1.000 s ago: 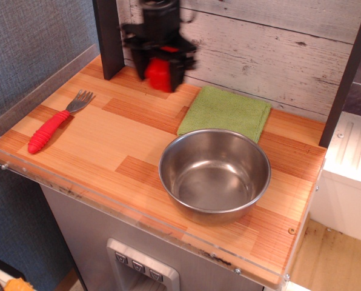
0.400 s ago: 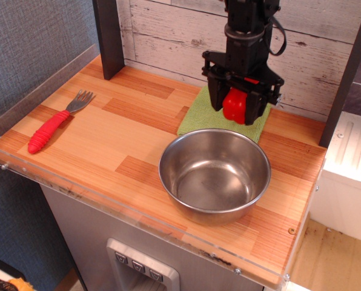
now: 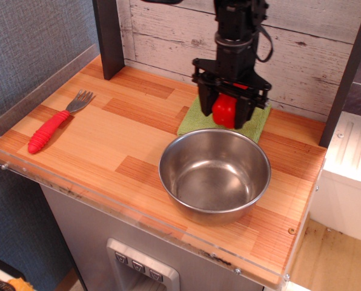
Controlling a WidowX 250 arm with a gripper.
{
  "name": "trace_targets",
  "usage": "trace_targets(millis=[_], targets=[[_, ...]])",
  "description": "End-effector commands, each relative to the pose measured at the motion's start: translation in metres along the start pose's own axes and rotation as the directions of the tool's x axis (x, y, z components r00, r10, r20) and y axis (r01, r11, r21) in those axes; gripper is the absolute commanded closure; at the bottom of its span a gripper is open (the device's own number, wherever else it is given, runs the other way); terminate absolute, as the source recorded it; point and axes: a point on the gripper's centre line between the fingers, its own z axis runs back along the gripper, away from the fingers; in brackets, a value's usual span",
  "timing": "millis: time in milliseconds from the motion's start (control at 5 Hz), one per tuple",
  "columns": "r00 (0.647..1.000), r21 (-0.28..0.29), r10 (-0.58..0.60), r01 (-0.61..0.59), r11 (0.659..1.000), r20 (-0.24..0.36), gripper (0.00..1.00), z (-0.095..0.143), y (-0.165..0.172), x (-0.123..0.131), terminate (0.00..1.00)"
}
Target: Place the red pepper on the green cloth.
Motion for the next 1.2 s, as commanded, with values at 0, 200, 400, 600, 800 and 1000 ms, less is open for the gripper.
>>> trace_targets(millis=[0,200,400,600,800,1000], targets=[[1.000,-0.029,-0.016,0.016,0.999,-0.008,0.00,0.002,0.001,0.002,0.00],[0.999,-0.047,-0.034,0.033,0.998,-0.021,0.00,-0.001,-0.003,-0.001,0.00],[0.998,-0.045,-0.068,0.069,0.997,0.017,0.00,0.016,-0.001,-0.005,0.00],[0.989,-0.070,-0.058,0.068,0.995,0.138,0.00,0.065,0.009,-0.017,0.00],[0.979,-0.068,-0.032,0.047,0.997,0.201,0.00,0.096,0.020,-0.044,0.00],[0.988,0.005,0.006,-0.007,1.000,0.153,0.00,0.100,0.036,-0.075,0.00]])
